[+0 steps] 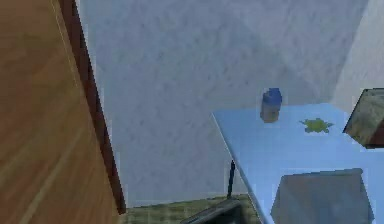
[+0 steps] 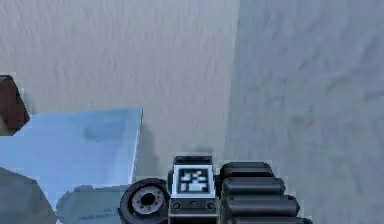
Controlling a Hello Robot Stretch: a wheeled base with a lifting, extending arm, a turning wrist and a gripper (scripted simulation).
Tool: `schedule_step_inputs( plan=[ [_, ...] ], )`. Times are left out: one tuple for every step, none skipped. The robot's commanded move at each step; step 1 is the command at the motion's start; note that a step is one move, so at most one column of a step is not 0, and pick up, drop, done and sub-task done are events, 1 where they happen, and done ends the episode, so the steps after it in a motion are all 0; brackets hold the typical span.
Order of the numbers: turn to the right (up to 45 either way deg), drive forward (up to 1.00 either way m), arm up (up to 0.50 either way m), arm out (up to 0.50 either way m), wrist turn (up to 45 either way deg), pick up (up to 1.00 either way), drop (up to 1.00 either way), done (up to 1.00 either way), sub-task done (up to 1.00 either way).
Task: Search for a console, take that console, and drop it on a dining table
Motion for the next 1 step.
schedule_step_inputs(
  plan=[
    [0.0, 0.55, 0.0, 0.0, 0.0, 0.0, 0.0, 0.0, 0.0]
  ],
)
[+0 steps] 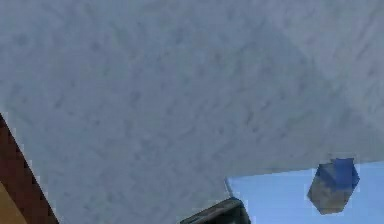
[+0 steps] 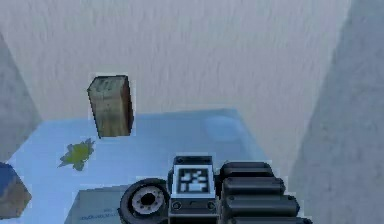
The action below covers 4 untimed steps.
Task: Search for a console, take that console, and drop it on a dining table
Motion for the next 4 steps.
schedule_step_inputs(
  plan=[
    [45.0, 0.0, 0.0, 0.0, 0.0, 0.0, 0.0, 0.0, 0.0],
    [45.0, 0.0, 0.0, 0.0, 0.0, 0.0, 0.0, 0.0, 0.0],
    [45.0, 0.0, 0.0, 0.0, 0.0, 0.0, 0.0, 0.0, 0.0],
    [21.0, 0.0, 0.0, 0.0, 0.0, 0.0, 0.0, 0.0, 0.0]
  ],
)
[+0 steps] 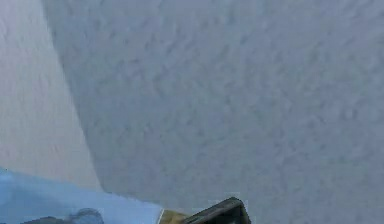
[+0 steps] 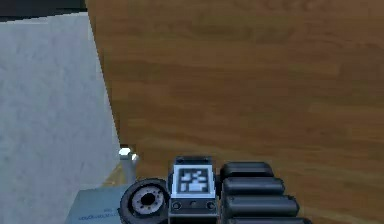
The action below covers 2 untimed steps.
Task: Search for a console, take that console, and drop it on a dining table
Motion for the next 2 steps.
schedule_step_inputs(
  plan=[
    [-45.0, 0.0, 0.0, 0.0, 0.0, 0.0, 0.0, 0.0, 0.0],
    [-45.0, 0.0, 0.0, 0.0, 0.0, 0.0, 0.0, 0.0, 0.0]
  ],
)
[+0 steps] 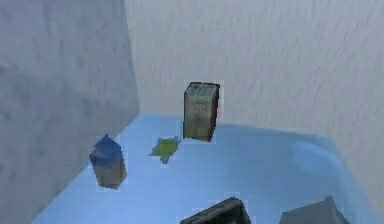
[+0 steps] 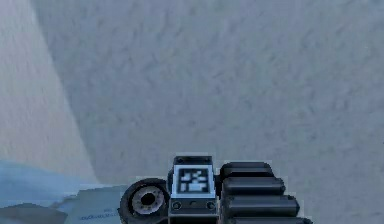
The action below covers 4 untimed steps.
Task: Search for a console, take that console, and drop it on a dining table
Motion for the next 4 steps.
schedule_step_inputs(
  plan=[
    [-45.0, 0.0, 0.0, 0.0, 0.0, 0.0, 0.0, 0.0, 0.0],
    [-24.0, 0.0, 0.0, 0.0, 0.0, 0.0, 0.0, 0.0, 0.0],
    [0.0, 0.0, 0.0, 0.22, 0.0, 0.0, 0.0, 0.0, 0.0],
    [0.0, 0.0, 0.0, 0.0, 45.0, 0.0, 0.0, 0.0, 0.0]
  ],
)
